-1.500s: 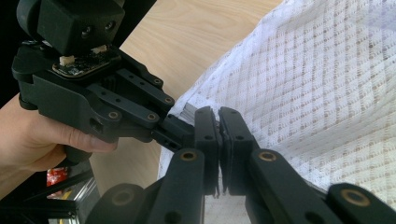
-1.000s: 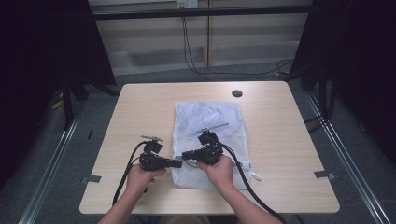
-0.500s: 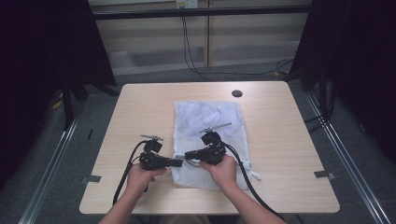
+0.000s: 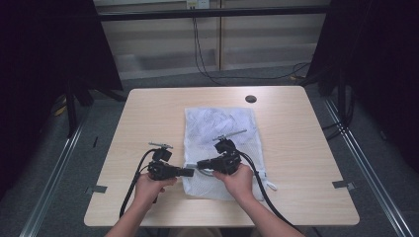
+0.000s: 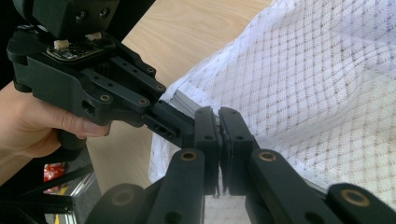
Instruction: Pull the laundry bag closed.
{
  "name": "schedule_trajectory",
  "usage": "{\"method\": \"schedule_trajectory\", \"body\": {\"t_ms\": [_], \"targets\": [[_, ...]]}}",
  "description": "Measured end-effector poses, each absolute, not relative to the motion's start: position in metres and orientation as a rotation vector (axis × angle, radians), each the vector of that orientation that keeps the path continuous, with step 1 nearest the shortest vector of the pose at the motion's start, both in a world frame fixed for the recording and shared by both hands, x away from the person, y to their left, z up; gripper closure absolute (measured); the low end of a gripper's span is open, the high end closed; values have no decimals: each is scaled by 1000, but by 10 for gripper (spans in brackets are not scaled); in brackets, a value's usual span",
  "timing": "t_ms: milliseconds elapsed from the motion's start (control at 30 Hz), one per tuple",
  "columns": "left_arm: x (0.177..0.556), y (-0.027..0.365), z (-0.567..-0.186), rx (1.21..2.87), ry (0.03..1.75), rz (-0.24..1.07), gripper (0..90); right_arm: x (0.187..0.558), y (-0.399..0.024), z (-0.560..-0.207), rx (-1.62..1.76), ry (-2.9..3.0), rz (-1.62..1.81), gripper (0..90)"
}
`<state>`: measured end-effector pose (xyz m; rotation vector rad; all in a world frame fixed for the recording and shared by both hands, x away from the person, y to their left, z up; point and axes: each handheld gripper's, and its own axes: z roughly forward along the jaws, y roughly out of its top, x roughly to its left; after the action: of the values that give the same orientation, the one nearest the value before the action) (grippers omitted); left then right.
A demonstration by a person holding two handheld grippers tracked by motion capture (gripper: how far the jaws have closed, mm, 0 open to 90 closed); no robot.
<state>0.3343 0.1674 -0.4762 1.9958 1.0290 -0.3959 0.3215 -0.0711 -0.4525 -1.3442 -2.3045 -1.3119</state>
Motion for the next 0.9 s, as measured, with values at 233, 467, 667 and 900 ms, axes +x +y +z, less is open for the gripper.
{"method": "schedule_trajectory", "body": {"t_ms": [233, 467, 667, 900], "targets": [[334, 167, -477, 1989, 1032, -406, 885, 321, -73, -453, -1344, -2311, -1304, 871], [334, 167, -477, 1987, 1032, -416, 885, 321, -76, -455, -1346, -2303, -1300, 871], [333, 166, -477, 1982, 1040, -417, 885, 320, -77, -454, -1339, -2308, -1300, 870], [335, 172, -477, 1963, 1058, -423, 885, 320, -86, -457, -1365, -2308, -1293, 870]]}}
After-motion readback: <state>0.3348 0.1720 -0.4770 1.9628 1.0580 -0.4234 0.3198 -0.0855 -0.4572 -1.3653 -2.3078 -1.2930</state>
